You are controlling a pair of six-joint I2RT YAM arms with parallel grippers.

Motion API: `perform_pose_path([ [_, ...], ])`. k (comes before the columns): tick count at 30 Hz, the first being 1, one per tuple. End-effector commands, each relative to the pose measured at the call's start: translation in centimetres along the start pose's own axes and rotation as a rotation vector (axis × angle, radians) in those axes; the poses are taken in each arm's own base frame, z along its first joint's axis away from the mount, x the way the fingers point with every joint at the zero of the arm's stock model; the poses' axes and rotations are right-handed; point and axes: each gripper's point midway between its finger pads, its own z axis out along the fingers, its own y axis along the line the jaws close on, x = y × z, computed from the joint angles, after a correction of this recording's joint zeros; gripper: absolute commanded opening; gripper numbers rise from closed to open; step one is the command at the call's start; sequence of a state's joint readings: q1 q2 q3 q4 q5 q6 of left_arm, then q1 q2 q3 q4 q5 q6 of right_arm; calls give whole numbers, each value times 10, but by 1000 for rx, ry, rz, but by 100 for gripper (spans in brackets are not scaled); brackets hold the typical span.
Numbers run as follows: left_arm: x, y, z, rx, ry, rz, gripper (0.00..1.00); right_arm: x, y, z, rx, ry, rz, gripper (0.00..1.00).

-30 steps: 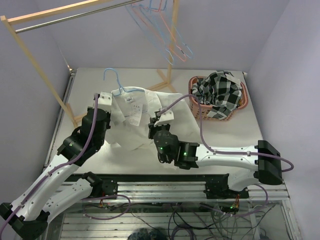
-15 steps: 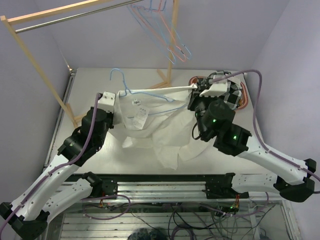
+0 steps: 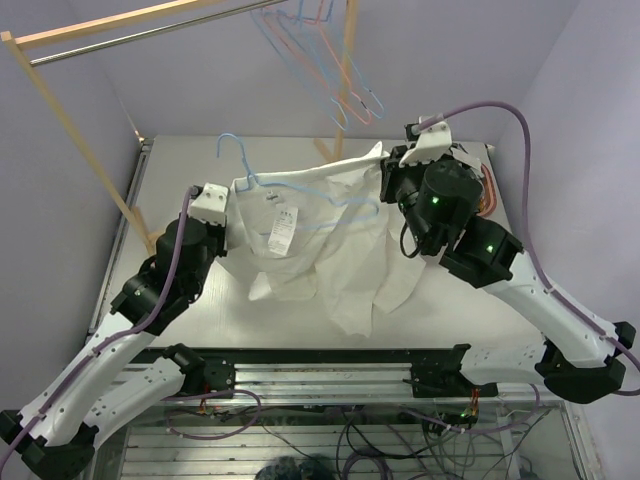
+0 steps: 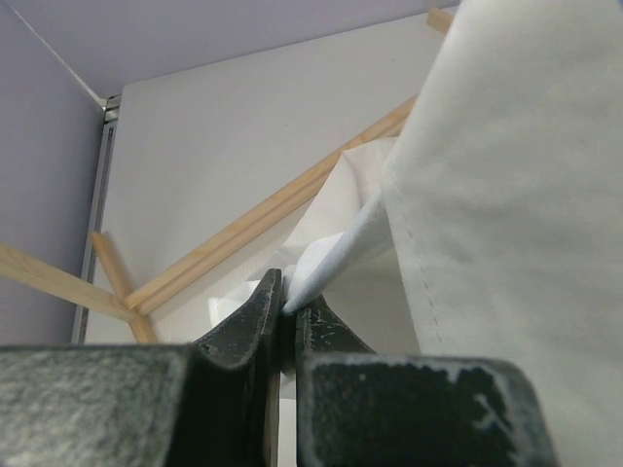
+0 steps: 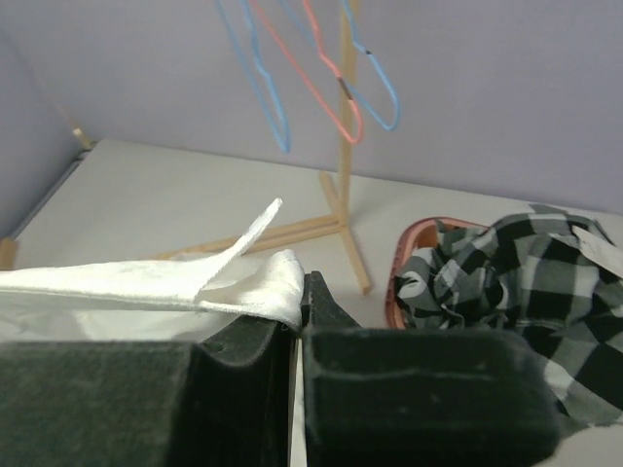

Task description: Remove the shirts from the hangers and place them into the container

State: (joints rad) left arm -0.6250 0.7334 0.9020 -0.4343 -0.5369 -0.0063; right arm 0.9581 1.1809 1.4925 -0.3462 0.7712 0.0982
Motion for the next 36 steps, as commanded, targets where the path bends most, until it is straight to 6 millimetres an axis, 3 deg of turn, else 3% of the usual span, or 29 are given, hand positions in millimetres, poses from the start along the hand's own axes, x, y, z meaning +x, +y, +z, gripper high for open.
perform_pose_path([
  [1, -1, 11, -2, -42, -11, -1, 7, -23, 17, -14, -173, -9, 48, 0],
  [5, -1, 9, -1, -30, -8, 4, 7, -41, 24, -19, -226, -40, 82, 0],
  [7, -1, 10, -2, -34, -7, 3, 7, -41, 30, -19, -253, -26, 84, 0],
  [8, -1, 10, -2, -35, -9, 1, 7, -36, 35, -18, -270, -3, 76, 7],
  [10, -1, 11, -3, -39, -14, -1, 7, -21, 48, -19, -328, 60, 52, 41],
  [13, -2, 11, -4, -39, -17, -4, 7, -1, 60, -26, -406, 134, 19, 57],
  [20, -5, 5, -5, 6, -29, 2, 7, 8, 73, -57, -598, 157, -17, 55],
  [31, -11, -4, -12, 81, -76, -4, 7, 55, 107, -87, -871, 333, -117, 53],
  [34, -10, -4, -11, 77, -71, -3, 7, 61, 113, -93, -918, 342, -101, 48],
  [36, -9, -4, -10, 71, -66, -3, 7, 62, 117, -97, -946, 338, -78, 38],
])
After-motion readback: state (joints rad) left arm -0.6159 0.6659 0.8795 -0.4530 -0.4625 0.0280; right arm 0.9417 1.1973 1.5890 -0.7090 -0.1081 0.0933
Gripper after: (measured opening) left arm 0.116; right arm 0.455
